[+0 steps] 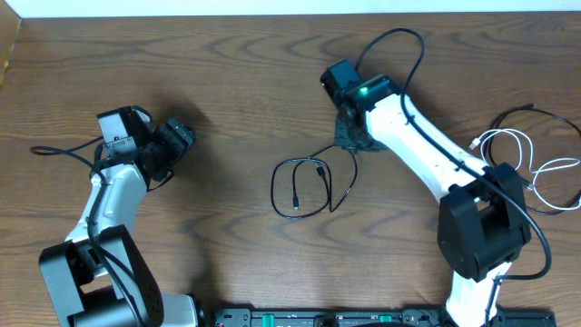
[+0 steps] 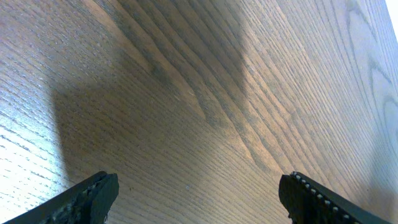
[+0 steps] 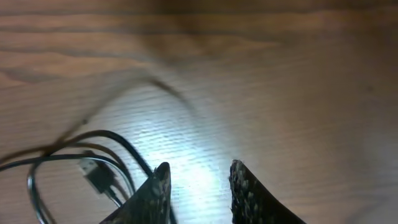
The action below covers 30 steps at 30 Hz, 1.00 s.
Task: Untangle cables
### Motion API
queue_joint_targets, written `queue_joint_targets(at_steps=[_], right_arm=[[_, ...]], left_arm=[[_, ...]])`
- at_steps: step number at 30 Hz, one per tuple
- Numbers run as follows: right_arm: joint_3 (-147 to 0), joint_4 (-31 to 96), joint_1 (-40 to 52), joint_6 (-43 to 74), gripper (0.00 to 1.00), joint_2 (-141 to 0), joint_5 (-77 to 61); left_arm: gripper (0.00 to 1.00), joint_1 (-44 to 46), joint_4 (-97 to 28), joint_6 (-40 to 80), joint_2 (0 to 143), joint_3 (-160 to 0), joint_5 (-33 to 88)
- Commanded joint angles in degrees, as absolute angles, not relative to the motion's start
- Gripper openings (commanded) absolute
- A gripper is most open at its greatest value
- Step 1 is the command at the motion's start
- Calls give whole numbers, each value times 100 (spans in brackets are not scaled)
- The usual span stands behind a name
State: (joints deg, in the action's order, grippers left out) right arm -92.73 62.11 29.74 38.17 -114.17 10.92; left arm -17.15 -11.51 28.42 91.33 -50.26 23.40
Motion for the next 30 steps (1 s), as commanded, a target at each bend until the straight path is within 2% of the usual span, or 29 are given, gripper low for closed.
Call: queue_joint_targets(at_steps=[1, 5, 8, 21, 30], right_arm=[[-9244, 6302, 2976, 3940, 26, -11354, 823], [-9242, 6372, 3089, 3938, 16, -11354, -211], [-9240, 6364, 3323, 3938, 14, -11354, -661], [-9240, 5642, 4477, 3933, 12, -11354, -438], [-9231, 5113, 5015, 3933, 9, -11356, 403]], left_arm=[[88, -1728, -1149, 2773, 9065, -5024, 2270], [88, -1728, -1149, 2770, 9065, -5024, 2270], [88, -1728, -1149, 2770, 9065, -5024, 2268], [88, -1728, -1149, 2770, 9065, -5024, 2268], [88, -1728, -1149, 2770, 9065, -5024, 2268]])
